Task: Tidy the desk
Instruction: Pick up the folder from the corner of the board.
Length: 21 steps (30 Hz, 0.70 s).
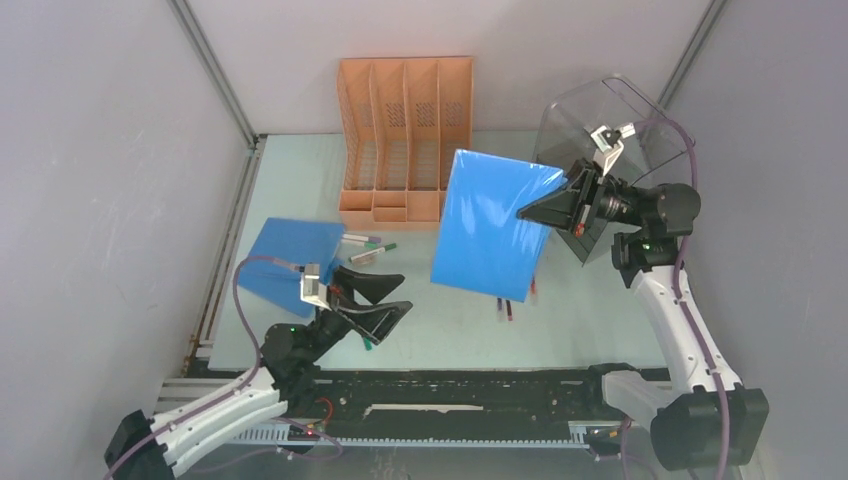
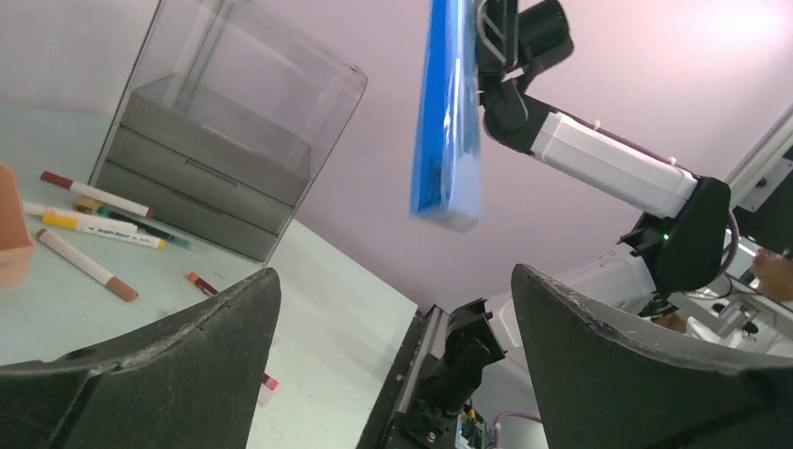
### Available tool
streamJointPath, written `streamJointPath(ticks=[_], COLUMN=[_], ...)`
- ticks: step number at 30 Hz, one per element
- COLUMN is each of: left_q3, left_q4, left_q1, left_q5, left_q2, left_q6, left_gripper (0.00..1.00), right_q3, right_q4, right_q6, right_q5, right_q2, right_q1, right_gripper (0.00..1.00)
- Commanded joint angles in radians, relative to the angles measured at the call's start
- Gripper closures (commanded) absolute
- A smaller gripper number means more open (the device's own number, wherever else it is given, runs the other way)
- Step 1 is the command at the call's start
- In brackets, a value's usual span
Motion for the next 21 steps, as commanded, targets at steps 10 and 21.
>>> streamJointPath(ticks=[10, 21], left_q3=[0.114, 0.331], left_q4=[0.596, 0.599], left_q1=[-0.143, -0.165], left_q5=[-0.225, -0.245], left_q2=[0.510, 0.732], left_q6=[-0.101, -0.184], left_gripper=[0.00, 0.15], right_q3=[-0.008, -0.071], right_q4=[0.232, 0.100], right_q6=[0.269, 0.114], right_q5=[0.265, 0.272], right_q2=[0.049, -0.017], right_q1=[-0.008, 0.052], right_gripper=[1.00, 1.00])
